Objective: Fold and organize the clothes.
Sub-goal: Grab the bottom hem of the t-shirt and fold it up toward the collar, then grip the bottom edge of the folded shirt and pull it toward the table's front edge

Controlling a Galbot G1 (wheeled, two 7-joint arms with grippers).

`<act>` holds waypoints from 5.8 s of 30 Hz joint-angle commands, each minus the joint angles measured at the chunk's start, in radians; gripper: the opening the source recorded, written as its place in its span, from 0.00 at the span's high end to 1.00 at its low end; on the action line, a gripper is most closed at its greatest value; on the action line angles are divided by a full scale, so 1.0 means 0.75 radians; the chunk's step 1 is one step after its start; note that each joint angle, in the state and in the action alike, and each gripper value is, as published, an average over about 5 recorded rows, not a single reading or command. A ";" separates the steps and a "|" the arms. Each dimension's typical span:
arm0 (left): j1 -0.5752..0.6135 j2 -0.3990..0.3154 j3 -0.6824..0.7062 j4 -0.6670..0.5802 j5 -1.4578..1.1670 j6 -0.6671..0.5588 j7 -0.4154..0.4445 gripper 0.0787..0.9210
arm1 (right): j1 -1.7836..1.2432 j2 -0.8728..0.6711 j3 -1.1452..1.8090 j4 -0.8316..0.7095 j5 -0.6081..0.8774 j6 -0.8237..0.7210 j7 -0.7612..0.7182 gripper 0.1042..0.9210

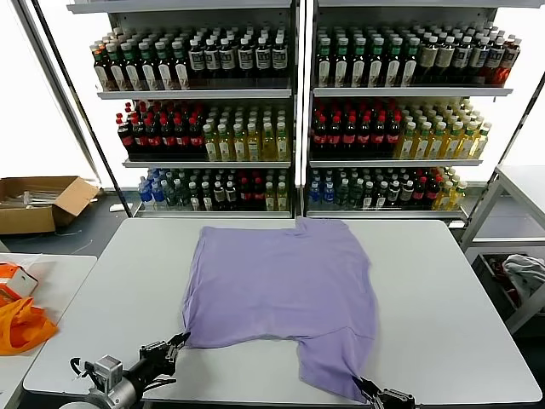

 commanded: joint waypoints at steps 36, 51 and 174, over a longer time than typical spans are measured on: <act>-0.058 0.021 -0.031 -0.030 -0.027 0.047 0.045 0.99 | 0.034 -0.056 -0.126 -0.070 -0.215 -0.222 0.212 0.46; -0.039 -0.014 -0.048 -0.048 -0.026 0.042 0.043 0.99 | 0.185 0.001 -0.257 -0.094 -0.091 -0.176 0.217 0.79; -0.260 0.086 0.110 0.231 -0.290 0.161 -0.059 0.99 | 0.756 0.009 -0.293 -0.336 0.113 -0.388 0.385 1.00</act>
